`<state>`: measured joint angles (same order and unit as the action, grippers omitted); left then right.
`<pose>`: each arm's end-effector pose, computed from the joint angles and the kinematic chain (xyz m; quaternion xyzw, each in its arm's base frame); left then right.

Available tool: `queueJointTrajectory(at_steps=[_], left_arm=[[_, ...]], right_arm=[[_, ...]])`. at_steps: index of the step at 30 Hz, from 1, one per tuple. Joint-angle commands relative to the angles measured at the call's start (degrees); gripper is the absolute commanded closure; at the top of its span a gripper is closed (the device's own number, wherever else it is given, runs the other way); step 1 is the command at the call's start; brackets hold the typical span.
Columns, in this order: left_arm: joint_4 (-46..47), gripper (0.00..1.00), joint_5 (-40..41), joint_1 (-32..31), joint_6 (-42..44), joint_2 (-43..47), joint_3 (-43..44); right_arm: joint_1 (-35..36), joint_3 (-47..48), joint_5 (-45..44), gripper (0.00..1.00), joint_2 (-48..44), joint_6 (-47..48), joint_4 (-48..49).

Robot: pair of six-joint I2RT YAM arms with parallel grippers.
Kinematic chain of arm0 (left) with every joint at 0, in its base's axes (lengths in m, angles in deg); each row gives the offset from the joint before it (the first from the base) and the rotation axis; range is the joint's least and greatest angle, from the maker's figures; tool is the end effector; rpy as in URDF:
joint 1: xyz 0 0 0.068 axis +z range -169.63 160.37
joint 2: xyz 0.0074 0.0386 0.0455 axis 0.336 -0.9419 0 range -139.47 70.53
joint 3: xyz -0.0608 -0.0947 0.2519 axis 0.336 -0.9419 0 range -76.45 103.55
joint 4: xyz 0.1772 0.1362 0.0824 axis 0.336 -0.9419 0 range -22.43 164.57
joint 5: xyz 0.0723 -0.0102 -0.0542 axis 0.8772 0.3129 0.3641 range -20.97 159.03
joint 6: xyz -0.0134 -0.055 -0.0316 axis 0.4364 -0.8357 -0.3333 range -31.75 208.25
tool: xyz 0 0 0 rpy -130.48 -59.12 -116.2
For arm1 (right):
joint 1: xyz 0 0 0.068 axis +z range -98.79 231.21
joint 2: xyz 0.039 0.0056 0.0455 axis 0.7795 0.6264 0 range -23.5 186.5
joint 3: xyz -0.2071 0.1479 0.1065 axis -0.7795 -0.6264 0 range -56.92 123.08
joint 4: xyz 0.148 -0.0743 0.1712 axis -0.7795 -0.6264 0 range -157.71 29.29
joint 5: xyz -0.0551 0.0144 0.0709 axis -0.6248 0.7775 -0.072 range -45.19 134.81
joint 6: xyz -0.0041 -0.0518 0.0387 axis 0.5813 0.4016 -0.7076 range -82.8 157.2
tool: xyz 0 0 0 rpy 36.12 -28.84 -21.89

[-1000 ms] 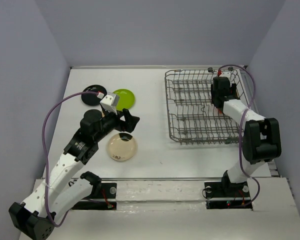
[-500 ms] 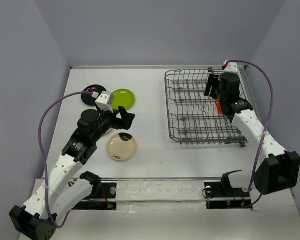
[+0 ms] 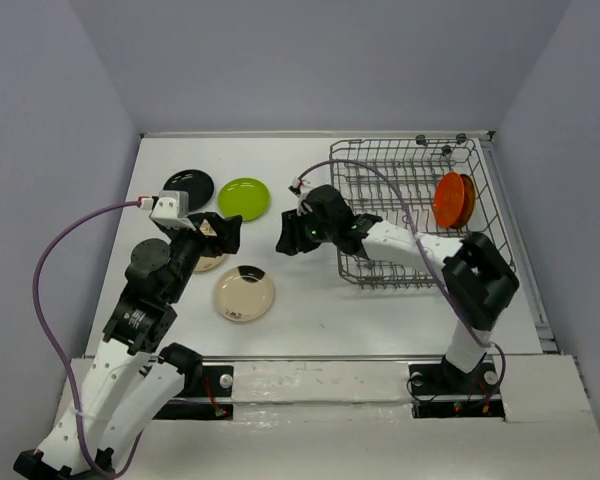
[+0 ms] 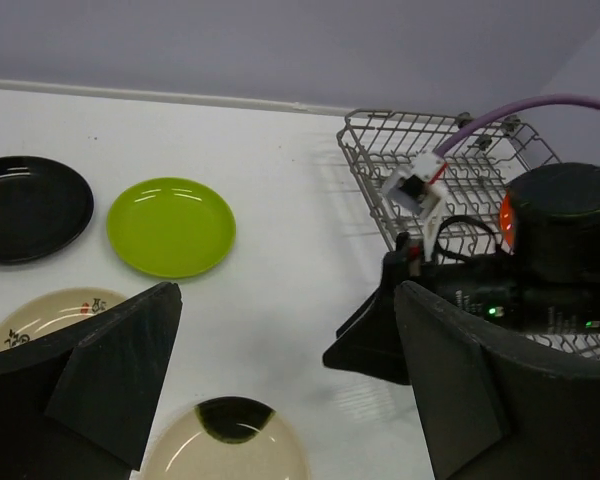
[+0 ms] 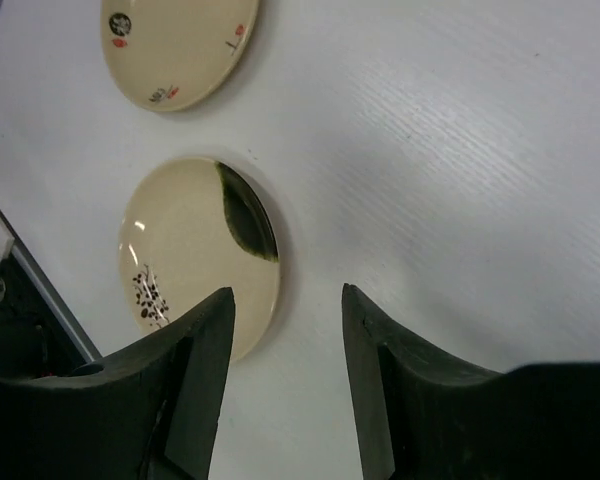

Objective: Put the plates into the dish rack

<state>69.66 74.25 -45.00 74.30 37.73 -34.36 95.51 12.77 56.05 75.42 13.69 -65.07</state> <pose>0.1166 -0.0503 0.3625 0.0343 0.6788 -0.2175 0.7005 0.2692 0.2764 0.2539 -0.2037 0.8543 0.3340 0.3422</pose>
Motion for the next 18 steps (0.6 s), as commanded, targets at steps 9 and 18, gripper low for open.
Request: queueJointTrajectory(at_steps=[9, 18], left_arm=[[1.3, 0.01, 0.1, 0.2, 0.3, 0.7, -0.2], [1.4, 0.01, -0.5, 0.3, 0.5, 1.3, -0.2]], right_arm=[[6.2, 11.1, 9.4, 0.47, 18.1, -5.9, 2.4], [7.4, 13.1, 15.0, 0.59, 25.1, -9.8, 5.6]])
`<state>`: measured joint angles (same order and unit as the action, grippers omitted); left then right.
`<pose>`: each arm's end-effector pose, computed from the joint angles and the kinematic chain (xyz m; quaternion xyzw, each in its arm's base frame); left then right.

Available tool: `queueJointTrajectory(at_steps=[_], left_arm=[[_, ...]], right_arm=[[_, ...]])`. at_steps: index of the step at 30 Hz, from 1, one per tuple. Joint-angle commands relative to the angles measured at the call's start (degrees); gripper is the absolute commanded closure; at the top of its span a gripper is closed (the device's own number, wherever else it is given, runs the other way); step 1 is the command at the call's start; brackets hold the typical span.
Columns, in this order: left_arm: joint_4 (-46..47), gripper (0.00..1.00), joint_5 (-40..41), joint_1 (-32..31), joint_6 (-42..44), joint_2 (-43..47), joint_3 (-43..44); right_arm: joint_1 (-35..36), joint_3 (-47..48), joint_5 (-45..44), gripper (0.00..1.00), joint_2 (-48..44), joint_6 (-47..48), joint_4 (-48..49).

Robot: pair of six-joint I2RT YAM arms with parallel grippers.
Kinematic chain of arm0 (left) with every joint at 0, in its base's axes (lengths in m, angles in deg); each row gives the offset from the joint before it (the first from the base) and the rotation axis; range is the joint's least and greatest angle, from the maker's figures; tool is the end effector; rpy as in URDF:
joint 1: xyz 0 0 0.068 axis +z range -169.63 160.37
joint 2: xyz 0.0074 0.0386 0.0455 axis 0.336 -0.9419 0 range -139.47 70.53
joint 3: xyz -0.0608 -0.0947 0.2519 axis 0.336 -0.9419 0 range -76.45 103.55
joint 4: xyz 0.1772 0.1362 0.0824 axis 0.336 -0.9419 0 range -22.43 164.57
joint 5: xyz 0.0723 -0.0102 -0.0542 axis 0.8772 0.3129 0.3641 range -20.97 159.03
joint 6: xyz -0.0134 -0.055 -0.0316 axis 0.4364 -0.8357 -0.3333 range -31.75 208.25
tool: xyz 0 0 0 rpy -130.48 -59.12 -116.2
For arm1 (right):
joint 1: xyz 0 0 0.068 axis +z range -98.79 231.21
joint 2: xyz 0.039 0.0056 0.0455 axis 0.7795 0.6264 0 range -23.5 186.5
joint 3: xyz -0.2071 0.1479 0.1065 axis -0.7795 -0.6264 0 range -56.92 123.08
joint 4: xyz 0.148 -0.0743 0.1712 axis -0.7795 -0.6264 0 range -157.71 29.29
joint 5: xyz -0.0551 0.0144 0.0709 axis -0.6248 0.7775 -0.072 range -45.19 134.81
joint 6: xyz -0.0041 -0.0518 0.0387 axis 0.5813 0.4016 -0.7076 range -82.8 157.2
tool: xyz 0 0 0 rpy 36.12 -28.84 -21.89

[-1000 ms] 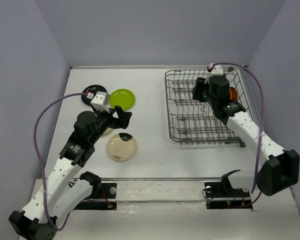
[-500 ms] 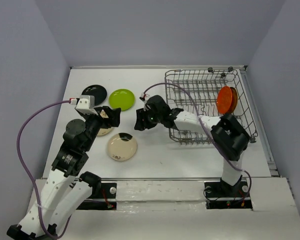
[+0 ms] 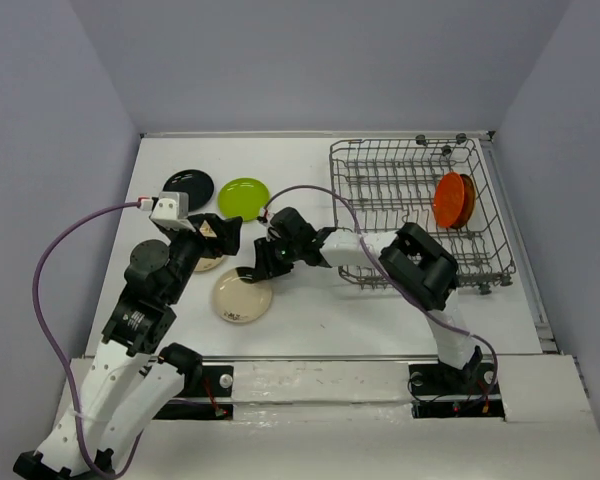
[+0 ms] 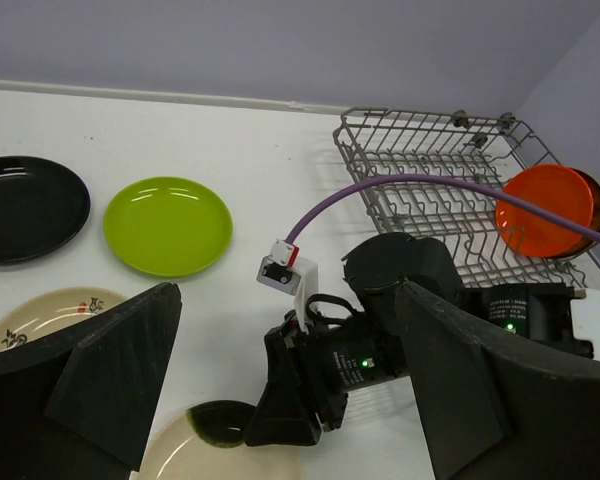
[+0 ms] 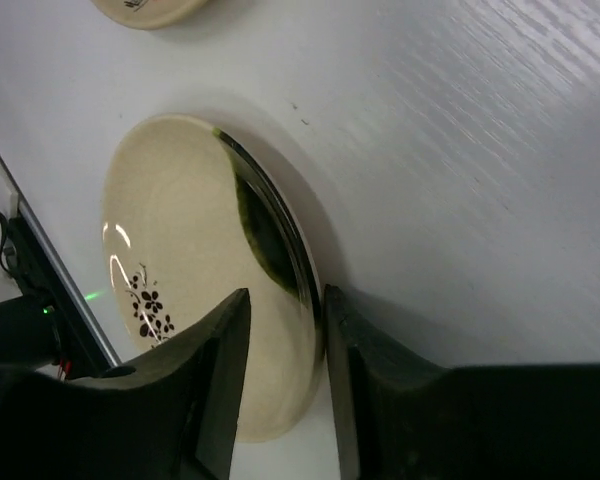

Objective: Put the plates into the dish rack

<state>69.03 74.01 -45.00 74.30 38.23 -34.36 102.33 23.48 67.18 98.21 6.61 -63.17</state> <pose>0.1147 -0.0496 0.3621 0.0359 0.6796 -0.2186 0.6994 0.2691 0.3643 0.1570 -0.2356 0.8743 0.3868 0.1746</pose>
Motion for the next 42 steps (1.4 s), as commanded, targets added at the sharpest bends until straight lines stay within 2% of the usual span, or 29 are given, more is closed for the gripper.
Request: queueJointTrajectory(at_steps=[1, 4, 7, 13, 14, 16, 18, 19, 20, 23, 28, 42], left_arm=[[2.0, 0.01, -0.2, 0.3, 0.5, 0.9, -0.2], [2.0, 0.01, -0.1, 0.1, 0.6, 1.1, -0.2], [2.0, 0.01, -0.1, -0.1, 0.6, 1.2, -0.2], [2.0, 0.01, -0.1, -0.6, 0.7, 1.7, -0.2], [1.9, 0.01, -0.2, -0.6, 0.7, 1.8, -0.2], [2.0, 0.01, -0.4, -0.7, 0.8, 2.1, -0.2], [2.1, 0.01, -0.7, -0.8, 0.8, 2.2, -0.3], [2.1, 0.01, -0.8, -0.9, 0.7, 2.3, -0.3], [2.2, 0.01, -1.2, -1.1, 0.8, 2.5, -0.4], [2.3, 0.01, -1.7, -1.1, 0.8, 2.8, -0.4], [2.4, 0.01, -1.9, -1.5, 0.9, 2.8, -0.4], [2.1, 0.01, -1.5, -2.1, 1.0, 3.1, -0.4]], right_arm=[[0.6, 2.5, 4.1, 0.68, 2.6, -2.9, 4.0], [0.6, 2.1, 2.1, 0.92, 1.7, -3.1, 3.9], [0.6, 0.2, -2.0, 0.93, -2.1, -1.4, 3.6], [-1.5, -3.6, -20.9, 0.93, -20.8, 6.8, -3.7], [-2.7, -4.3, -27.7, 0.93, -26.4, 8.0, -5.4], [-7.4, -6.3, -37.3, 0.93, -31.9, 11.4, -8.3], [-11.5, -7.6, -44.0, 0.93, -38.9, 16.2, -10.2], [-15.0, -8.1, -48.3, 0.93, -40.6, 17.9, -11.3], [-16.6, -8.3, -57.7, 0.93, -42.0, 22.3, -12.9], [-23.3, -9.4, -71.8, 0.93, -45.3, 28.5, -13.0], [-34.2, -10.2, -72.2, 0.93, -46.7, 32.3, -11.9], [-37.4, -11.1, -72.0, 0.93, -35.6, 37.3, -9.8]])
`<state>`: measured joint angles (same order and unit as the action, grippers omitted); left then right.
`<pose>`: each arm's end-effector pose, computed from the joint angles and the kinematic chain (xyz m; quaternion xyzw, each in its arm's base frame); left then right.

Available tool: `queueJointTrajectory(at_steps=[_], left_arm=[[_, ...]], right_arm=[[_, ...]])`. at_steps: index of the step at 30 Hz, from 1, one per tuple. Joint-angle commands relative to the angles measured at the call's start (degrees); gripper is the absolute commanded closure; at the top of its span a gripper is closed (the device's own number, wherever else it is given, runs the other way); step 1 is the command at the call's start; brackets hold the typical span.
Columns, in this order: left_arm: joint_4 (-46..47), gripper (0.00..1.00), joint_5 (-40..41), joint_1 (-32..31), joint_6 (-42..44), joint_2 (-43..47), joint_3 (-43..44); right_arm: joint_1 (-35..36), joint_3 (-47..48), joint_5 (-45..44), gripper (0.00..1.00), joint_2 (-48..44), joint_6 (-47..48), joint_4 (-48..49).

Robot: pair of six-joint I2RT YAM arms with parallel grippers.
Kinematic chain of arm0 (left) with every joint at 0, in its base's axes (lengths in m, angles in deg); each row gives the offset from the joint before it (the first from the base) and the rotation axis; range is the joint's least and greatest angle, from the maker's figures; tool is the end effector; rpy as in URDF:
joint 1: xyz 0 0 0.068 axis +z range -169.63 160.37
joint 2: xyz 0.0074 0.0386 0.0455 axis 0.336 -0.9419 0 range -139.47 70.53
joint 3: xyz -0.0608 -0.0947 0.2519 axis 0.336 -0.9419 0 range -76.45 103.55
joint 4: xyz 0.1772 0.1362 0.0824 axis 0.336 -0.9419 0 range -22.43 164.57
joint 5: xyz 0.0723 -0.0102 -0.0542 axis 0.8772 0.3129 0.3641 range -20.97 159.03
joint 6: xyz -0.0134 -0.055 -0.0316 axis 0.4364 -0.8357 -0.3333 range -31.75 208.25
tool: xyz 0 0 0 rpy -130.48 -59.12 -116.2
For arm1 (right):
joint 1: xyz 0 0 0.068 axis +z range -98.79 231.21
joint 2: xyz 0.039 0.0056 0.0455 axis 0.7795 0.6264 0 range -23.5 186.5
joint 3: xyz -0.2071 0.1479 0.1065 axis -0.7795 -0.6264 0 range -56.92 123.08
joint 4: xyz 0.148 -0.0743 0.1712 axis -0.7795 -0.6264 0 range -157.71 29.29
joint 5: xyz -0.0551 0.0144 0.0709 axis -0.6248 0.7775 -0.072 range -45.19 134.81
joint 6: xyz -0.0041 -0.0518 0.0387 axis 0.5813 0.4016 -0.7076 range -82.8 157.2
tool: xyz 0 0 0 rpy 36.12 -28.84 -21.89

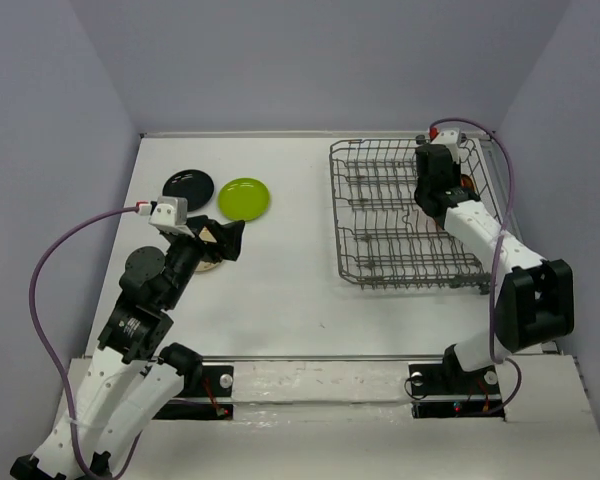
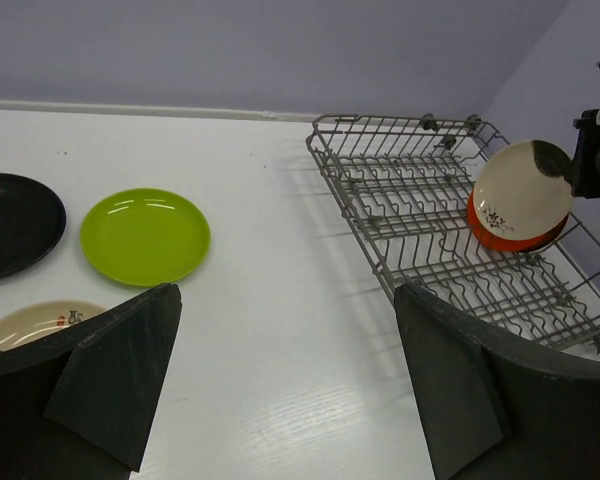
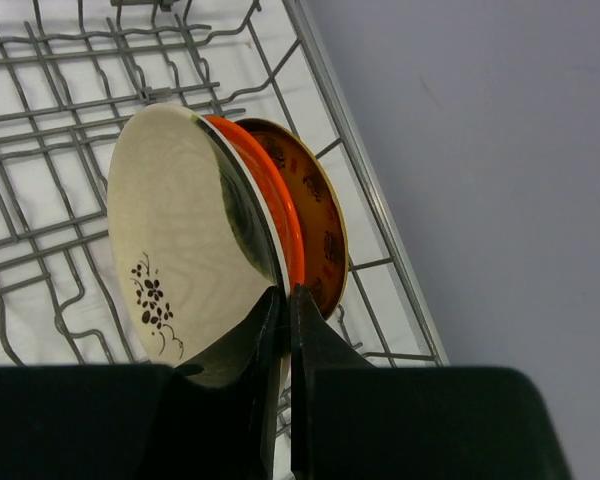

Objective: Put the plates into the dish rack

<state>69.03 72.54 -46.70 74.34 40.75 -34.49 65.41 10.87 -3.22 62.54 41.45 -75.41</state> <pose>0.1030 -0.0493 0.3657 0.0534 0.6629 -0.2423 0.7064 0.3192 0.0420 0.3094 0.0633 0.8233 -0.3184 0.4656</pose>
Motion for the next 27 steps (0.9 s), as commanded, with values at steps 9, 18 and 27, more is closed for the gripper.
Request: queueJointTrajectory(at_steps=[9, 18, 27], left_arm=[[2.3, 0.01, -0.3, -0.5, 1.0, 0.4, -0.4], [2.4, 0.01, -0.4, -0.6, 0.9, -0.2, -0.4], [2.5, 0.01, -0.3, -0.5, 0.6, -1.9, -0.4]], right_arm=[[-0.5, 0.9, 0.7, 0.93, 5.4, 2.3, 1.7], [-0.5, 1.4, 3.5, 0.92, 8.4, -0.1, 0.3], [-0.5, 1.8, 6.5, 0.61, 6.3, -3.4, -1.7]])
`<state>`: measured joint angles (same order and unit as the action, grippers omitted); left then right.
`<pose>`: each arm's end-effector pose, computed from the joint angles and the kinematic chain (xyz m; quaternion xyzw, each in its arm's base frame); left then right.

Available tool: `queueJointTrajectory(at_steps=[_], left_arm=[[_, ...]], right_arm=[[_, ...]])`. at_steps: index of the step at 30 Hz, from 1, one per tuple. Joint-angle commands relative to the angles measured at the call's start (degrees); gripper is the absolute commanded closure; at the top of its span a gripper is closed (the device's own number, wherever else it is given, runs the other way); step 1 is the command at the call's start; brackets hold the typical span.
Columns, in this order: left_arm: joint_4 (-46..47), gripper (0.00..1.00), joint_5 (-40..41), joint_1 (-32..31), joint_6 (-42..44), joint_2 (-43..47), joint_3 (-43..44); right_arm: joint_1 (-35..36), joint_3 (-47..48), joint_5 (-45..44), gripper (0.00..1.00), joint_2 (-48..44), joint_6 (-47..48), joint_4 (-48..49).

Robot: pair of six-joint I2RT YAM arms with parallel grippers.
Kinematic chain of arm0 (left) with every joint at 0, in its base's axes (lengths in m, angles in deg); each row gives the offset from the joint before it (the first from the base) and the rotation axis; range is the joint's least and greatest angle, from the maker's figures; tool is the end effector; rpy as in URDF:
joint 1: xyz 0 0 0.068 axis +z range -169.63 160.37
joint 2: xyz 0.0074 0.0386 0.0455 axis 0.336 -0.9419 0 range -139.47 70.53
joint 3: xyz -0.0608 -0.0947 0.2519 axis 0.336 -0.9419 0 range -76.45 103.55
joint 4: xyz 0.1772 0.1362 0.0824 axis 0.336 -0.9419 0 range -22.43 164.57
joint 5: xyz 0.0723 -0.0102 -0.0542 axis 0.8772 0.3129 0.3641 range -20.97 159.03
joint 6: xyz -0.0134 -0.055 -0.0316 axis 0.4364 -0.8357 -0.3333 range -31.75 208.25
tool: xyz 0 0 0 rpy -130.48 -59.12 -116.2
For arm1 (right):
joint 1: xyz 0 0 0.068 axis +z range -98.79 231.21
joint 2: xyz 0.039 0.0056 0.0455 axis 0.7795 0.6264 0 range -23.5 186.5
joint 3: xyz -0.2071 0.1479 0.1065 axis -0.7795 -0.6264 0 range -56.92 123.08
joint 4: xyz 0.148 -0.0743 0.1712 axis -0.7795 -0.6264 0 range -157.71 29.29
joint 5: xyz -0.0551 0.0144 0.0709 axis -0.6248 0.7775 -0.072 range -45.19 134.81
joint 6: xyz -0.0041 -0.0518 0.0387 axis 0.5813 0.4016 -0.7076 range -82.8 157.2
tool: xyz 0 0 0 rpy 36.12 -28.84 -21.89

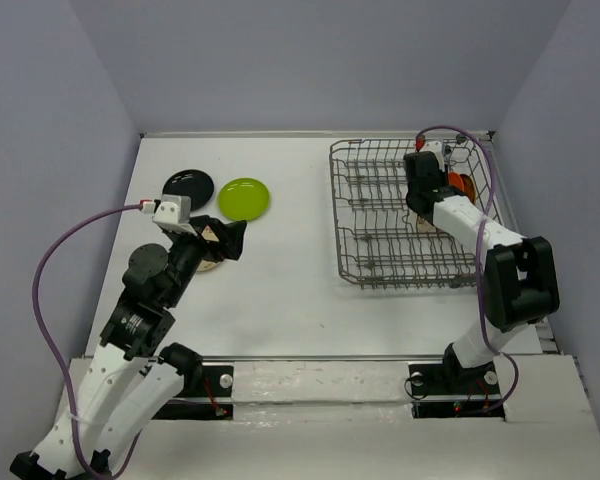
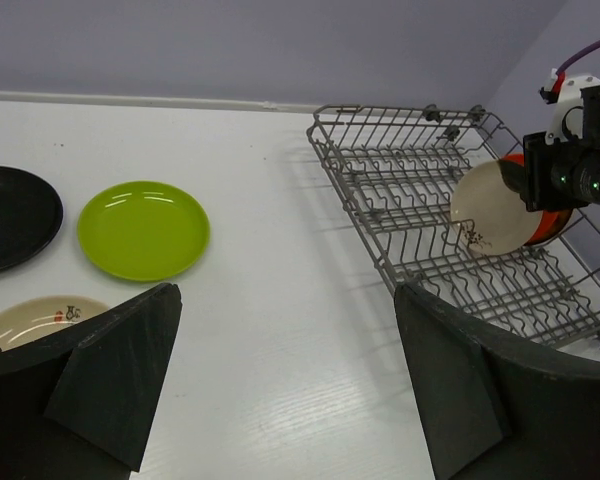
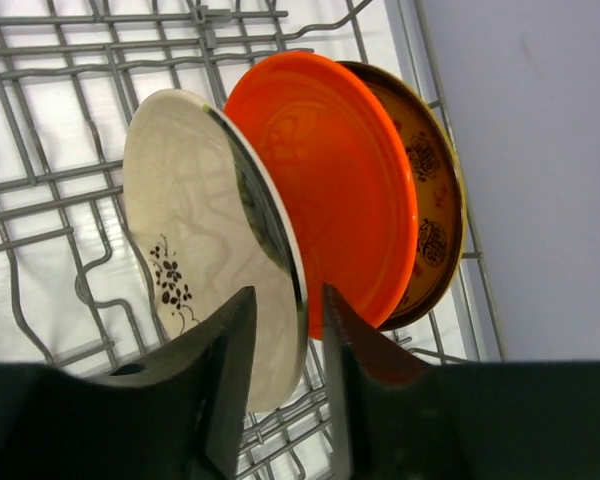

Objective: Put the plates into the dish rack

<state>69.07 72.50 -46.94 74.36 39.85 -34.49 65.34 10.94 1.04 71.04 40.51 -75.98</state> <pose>0.1063 -0.0515 0.3643 0.0560 0.6683 -0.2420 0.7012 0.3449 0.0507 0.2607 0.0216 0.8608 -0.3033 0.4082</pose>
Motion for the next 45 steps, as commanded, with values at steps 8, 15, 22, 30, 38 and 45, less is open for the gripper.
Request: queueJointTrajectory(at_steps=[8, 15, 22, 30, 38, 45], left_arm=[[2.2, 0.01, -0.7, 1.4, -1.8, -5.1, -0.6], [2.5, 0.01, -3.1, 5.4, -5.7, -11.8, -0.2], [7.1, 0.04, -11.0, 12.2, -13.0, -19.9, -0.4], [16.9, 0.10, -11.1, 17.5, -23.5, -34.2, 1.8], [15.1, 0.14, -3.2, 21.9, -22.0, -52.1, 14.7], [11.4, 0.20, 0.2, 22.7, -17.8, -63.1, 21.7]], right_arm=[[-0.4, 2.1, 11.7, 0.37, -8.0, -8.7, -3.1], [-0.4, -3.0, 31.3, 0.21, -19.7, -14.2, 1.0], [0.1, -11.6, 47.4, 0.20, -32.0, -20.5, 10.1], [1.2, -19.6, 59.7, 0.33, -35.0, -25.9, 19.0], [1.8, -22.1, 60.5, 0.38, -36.2, -25.8, 20.4], [1.8, -23.0, 60.2, 0.39, -38.6, -25.7, 20.9]])
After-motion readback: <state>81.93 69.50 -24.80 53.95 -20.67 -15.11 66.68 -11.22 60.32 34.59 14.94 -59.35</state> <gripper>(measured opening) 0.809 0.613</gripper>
